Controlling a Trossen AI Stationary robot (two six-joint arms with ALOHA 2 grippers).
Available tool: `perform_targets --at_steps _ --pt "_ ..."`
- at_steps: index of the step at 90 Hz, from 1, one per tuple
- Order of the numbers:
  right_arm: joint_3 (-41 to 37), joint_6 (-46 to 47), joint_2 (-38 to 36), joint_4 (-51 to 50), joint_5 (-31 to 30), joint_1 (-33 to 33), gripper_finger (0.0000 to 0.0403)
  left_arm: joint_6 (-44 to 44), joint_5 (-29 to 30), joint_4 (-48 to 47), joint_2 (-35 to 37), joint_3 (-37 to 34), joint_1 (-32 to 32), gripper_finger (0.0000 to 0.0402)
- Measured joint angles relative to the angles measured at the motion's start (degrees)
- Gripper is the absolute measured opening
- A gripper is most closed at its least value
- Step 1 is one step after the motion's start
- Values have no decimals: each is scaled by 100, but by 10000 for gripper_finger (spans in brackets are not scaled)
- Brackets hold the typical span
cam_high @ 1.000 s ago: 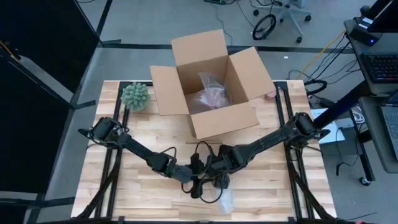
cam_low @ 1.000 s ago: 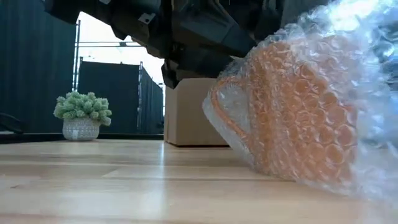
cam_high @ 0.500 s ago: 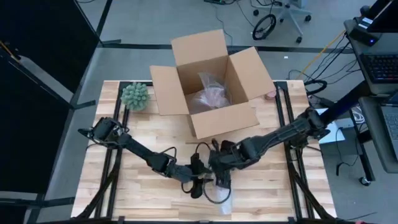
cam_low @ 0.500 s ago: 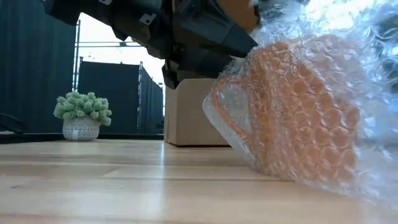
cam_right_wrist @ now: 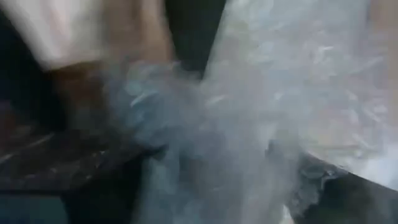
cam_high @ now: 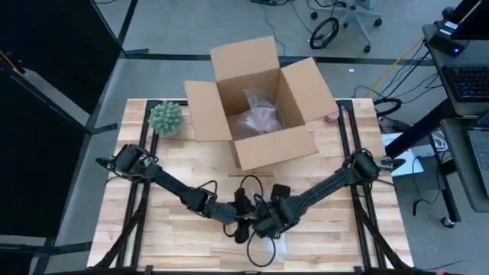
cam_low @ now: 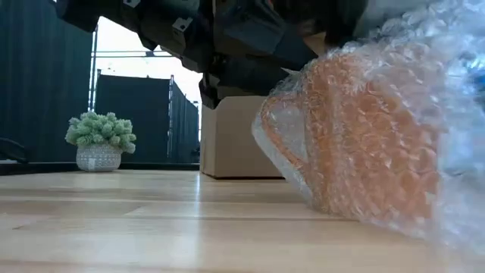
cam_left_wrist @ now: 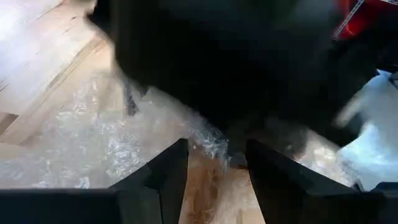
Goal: Wrap mug
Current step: Wrap the orange mug with the left bubble wrap
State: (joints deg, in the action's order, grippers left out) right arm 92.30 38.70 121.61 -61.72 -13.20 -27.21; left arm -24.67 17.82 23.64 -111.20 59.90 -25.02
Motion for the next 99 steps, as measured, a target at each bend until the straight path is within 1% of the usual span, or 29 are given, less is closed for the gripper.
perform_targets --at_steps 11,18,24,28,35,38,41,54,59,65,87,99 --pt "1 -440 183 284 548 113 255 42 -39 21 -2 2 -3 150" --pt "-18 -517 198 434 681 120 232 116 -74 20 -2 0 -24 150" --pt "-27 -517 196 499 737 134 186 67 -80 22 0 -4 -28 150" --pt "-27 -546 196 522 758 134 142 55 -81 18 0 -7 -26 150" --pt "-34 -759 187 481 845 146 52 85 -123 16 0 -4 -26 150" --pt "-34 -804 183 491 869 152 31 88 -131 18 0 -4 -26 150" --pt "-34 -831 181 515 891 153 25 85 -130 20 0 -4 -27 150" --pt "-36 -807 162 527 976 189 25 61 -141 26 0 -7 -28 150" --pt "-46 -796 122 527 984 189 32 73 -149 27 0 -4 -28 150" --pt "-64 -817 42 529 1001 183 59 119 -145 18 0 -4 -28 150" --pt "-108 -781 -529 539 1119 187 215 201 -172 21 -2 4 -24 150" --pt "-86 -701 -897 508 1114 190 276 164 -173 20 -2 4 -24 150"
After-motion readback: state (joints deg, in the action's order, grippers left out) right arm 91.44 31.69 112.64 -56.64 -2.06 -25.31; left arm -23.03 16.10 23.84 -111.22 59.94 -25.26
